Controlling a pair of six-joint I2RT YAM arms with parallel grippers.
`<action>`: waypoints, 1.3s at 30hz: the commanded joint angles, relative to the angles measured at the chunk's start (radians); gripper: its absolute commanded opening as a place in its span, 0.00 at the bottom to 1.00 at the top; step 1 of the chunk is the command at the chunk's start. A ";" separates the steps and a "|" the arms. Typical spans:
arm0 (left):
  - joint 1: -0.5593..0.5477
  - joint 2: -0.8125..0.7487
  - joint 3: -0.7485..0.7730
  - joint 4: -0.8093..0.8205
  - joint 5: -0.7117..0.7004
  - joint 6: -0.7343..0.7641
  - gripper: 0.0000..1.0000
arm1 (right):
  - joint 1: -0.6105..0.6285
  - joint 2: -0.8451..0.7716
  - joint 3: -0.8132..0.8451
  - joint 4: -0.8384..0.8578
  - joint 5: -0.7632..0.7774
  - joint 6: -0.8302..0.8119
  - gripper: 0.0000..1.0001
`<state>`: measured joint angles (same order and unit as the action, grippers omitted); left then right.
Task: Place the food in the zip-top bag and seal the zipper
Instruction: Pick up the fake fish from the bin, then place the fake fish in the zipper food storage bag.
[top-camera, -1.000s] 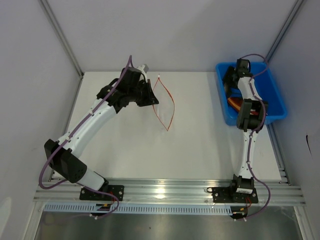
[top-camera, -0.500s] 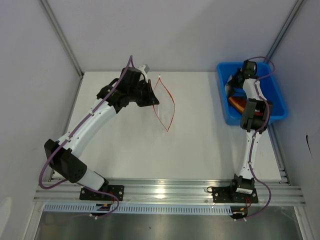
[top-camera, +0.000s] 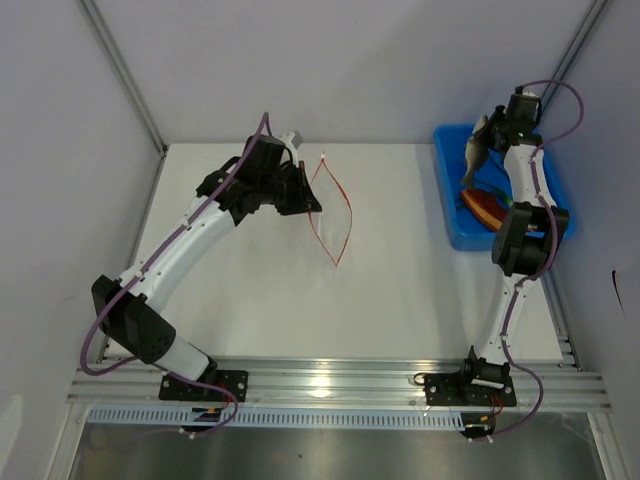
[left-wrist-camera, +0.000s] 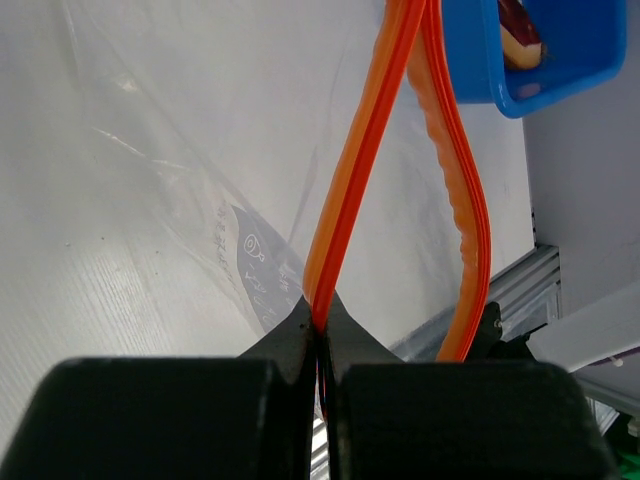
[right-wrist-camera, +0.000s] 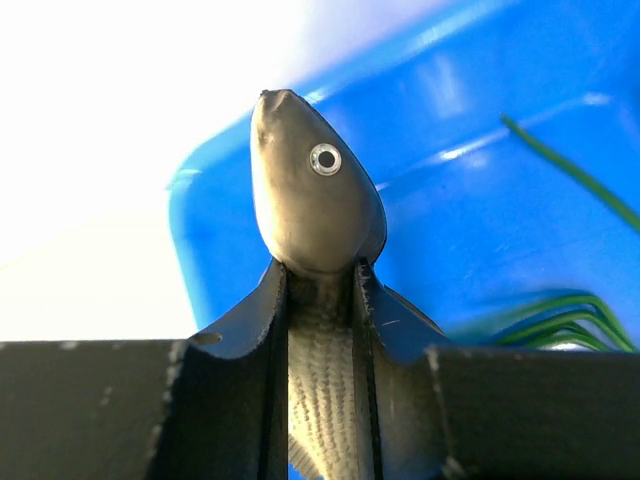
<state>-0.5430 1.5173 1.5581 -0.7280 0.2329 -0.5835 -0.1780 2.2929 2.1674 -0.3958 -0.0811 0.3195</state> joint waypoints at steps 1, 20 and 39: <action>-0.008 0.023 0.033 -0.002 0.048 -0.002 0.01 | -0.006 -0.140 -0.044 0.072 -0.028 0.000 0.00; 0.000 0.098 0.109 -0.051 0.178 0.008 0.01 | 0.231 -0.708 -0.495 0.212 -0.517 0.153 0.00; 0.009 0.098 0.057 0.030 0.220 -0.042 0.01 | 0.627 -0.963 -0.922 0.813 -0.487 0.583 0.00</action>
<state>-0.5400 1.6157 1.6157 -0.7418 0.4049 -0.6025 0.4103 1.3354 1.2716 0.2222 -0.6056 0.8619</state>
